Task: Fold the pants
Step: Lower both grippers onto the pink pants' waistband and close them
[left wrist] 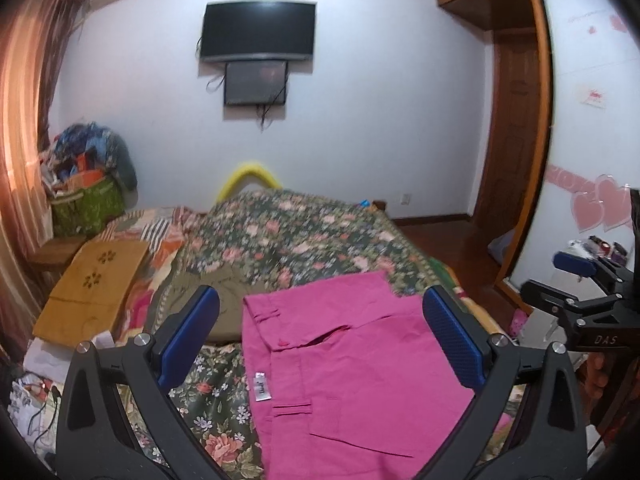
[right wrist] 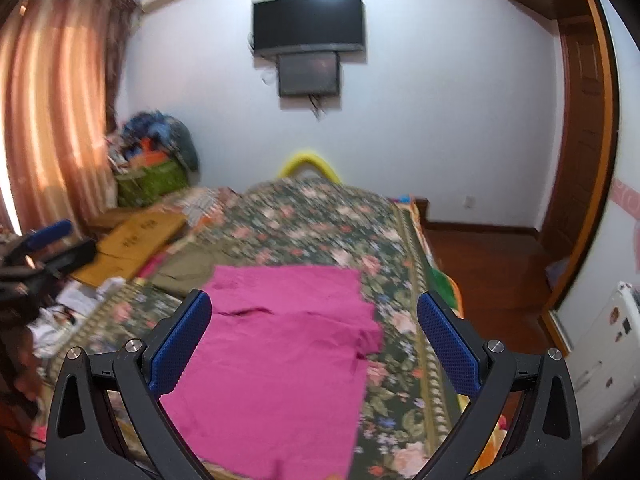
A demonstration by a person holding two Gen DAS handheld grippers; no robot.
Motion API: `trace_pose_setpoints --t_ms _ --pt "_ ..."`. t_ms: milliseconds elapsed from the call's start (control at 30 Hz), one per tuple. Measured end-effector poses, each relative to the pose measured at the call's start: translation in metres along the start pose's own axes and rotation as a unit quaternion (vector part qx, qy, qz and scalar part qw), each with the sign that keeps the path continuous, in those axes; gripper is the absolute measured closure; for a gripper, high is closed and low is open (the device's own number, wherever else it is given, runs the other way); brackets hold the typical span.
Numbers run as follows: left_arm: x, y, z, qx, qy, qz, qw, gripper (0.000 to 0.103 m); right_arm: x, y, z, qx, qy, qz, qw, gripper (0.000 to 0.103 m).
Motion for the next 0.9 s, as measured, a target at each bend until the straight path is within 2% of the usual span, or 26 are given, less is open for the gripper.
trace_pose_setpoints --t_ms 167,367,500,667,900 --pt "-0.022 -0.059 0.006 -0.043 0.000 -0.023 0.9988 0.000 0.028 -0.053 0.010 -0.062 -0.016 -0.004 0.998 0.001" --pt "-0.049 -0.140 0.007 -0.102 0.003 -0.032 0.9942 0.000 0.058 -0.100 0.014 -0.092 -0.030 -0.003 0.995 0.001" --pt "-0.067 -0.185 0.005 -0.135 0.005 -0.035 0.9902 0.011 0.077 -0.128 0.007 -0.111 -0.038 -0.006 0.993 0.001" --pt "-0.091 -0.232 0.003 -0.171 0.019 -0.030 0.9847 0.018 0.092 -0.167 -0.001 -0.132 -0.035 -0.006 0.991 0.001" --pt "-0.118 -0.291 -0.006 -0.206 0.033 -0.020 0.9779 0.024 0.106 -0.223 -0.015 -0.165 -0.026 -0.041 0.985 0.013"
Point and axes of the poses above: each gripper's, at about its wrist camera, not at the fingertips, and y roughly against the way its jaws point, x to its right, z to its underside, the point moved 5 cm from there along -y, roughly the way its jaws point, and after that the axes turned 11 degrees about -x, right-handed, at the moved point
